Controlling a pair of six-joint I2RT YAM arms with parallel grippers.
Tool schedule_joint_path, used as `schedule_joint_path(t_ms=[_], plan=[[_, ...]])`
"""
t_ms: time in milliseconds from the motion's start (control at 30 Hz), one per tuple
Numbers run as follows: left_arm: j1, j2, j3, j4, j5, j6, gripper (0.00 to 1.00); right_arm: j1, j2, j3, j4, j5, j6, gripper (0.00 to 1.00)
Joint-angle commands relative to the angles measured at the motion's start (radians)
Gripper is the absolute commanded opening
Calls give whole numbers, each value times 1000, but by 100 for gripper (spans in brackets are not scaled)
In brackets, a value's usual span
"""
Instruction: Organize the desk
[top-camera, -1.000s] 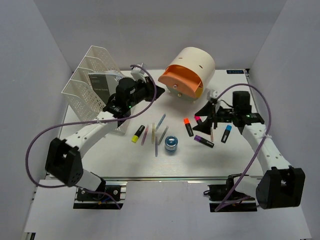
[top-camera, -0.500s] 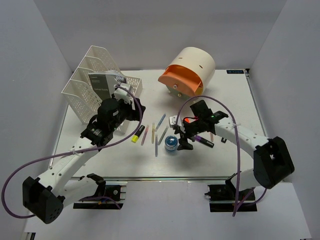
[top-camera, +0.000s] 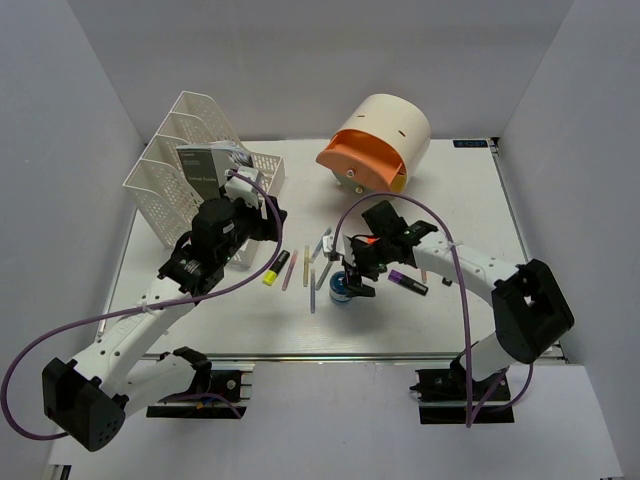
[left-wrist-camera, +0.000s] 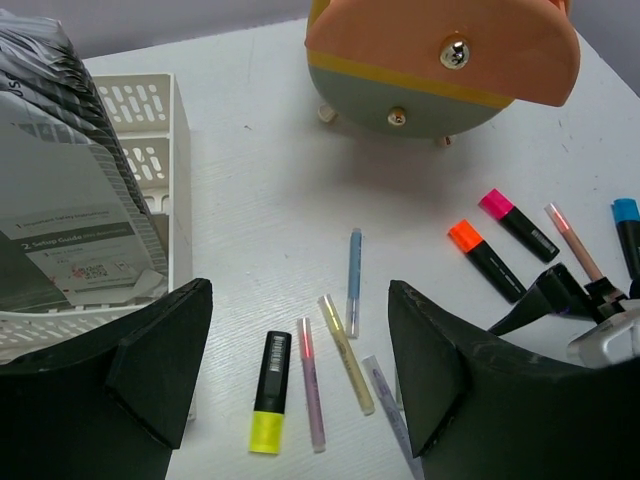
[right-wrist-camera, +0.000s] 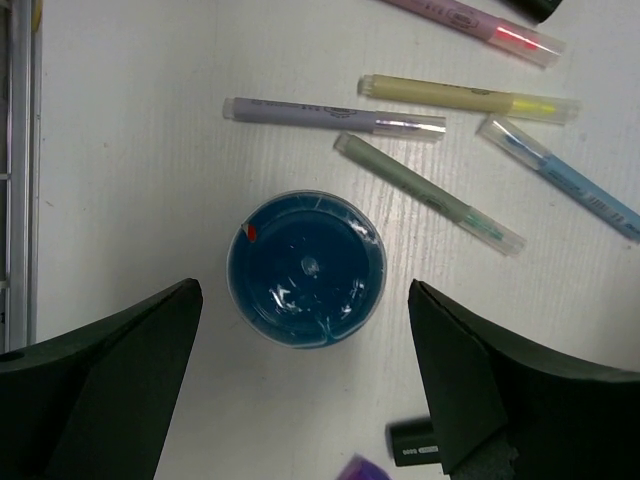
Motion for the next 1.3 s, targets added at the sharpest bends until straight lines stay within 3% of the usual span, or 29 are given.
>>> schedule_joint_path(t_ms=[0, 833, 1133, 1267], plan=[[2, -17, 4, 0, -28, 14, 81, 24, 10, 29, 23, 7, 16, 89], [2, -21, -5, 6, -56, 17, 81, 46, 85, -19, 117, 85, 88, 89], [2, -16, -8, 7, -59, 17, 81, 45, 108, -19, 129, 82, 90, 87], [2, -14, -7, 7, -57, 17, 81, 45, 110, -20, 137, 79, 97, 82]])
